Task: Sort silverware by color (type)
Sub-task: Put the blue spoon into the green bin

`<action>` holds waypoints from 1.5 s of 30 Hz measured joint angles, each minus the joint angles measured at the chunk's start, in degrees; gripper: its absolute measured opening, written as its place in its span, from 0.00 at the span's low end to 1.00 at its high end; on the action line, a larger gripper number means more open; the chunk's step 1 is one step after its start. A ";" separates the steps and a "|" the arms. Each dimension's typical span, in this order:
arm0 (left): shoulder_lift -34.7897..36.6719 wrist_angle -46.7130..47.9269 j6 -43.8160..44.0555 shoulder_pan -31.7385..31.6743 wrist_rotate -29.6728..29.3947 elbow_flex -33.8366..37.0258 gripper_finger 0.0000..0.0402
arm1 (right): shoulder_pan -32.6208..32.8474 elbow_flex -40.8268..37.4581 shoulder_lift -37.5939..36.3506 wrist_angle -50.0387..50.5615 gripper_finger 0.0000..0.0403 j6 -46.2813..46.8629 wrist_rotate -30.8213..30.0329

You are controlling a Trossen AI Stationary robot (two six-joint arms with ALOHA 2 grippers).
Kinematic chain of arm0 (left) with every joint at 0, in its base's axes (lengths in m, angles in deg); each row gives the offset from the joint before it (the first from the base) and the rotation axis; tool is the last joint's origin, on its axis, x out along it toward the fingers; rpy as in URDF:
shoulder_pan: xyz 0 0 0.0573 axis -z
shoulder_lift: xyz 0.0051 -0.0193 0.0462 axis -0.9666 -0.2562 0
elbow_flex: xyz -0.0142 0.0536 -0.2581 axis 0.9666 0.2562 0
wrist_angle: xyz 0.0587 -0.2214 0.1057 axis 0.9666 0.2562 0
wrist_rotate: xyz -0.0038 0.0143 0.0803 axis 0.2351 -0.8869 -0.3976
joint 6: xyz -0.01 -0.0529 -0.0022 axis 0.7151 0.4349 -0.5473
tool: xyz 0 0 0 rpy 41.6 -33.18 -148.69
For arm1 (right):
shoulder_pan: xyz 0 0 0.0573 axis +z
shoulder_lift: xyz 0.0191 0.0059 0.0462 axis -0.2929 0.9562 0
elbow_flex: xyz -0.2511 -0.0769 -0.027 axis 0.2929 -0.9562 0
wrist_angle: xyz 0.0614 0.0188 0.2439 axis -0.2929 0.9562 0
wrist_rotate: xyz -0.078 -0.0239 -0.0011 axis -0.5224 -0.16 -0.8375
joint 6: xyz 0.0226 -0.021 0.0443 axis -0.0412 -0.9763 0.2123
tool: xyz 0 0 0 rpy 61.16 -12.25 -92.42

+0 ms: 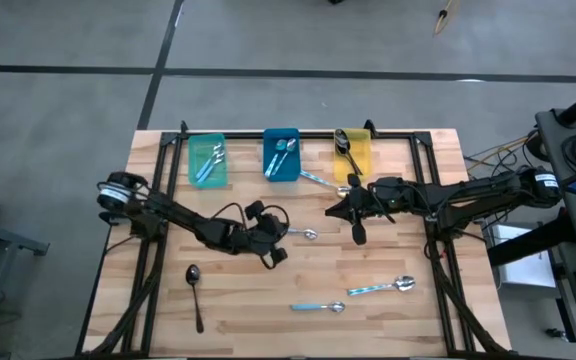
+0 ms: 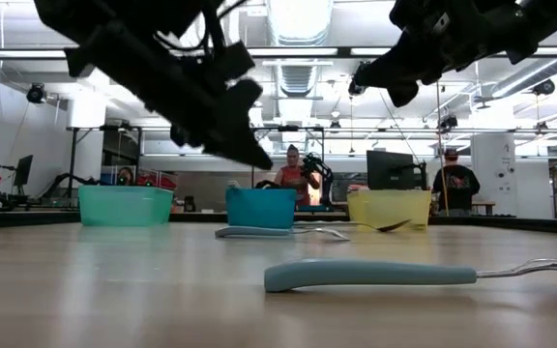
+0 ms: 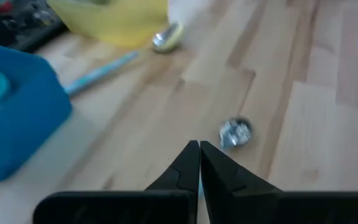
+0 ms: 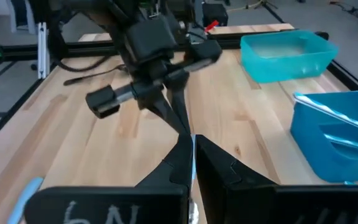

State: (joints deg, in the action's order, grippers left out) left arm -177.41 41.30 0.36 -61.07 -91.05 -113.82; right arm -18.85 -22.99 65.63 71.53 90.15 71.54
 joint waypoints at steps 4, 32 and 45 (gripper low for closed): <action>2.23 0.76 -2.54 0.10 -0.12 -0.07 0.01 | -0.88 0.00 0.00 0.41 0.02 0.66 -0.05; -11.98 -11.19 -13.70 -6.25 15.92 -0.27 0.39 | -1.86 -0.02 0.00 1.76 0.02 -1.09 0.02; -15.35 -11.70 -12.02 -7.02 17.01 -0.36 0.11 | -1.86 -0.02 0.00 3.08 0.02 -2.36 0.02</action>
State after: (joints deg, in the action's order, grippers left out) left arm -192.76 29.60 -11.65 -68.08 -74.04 -114.17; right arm -20.71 -23.01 65.63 74.60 87.80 71.57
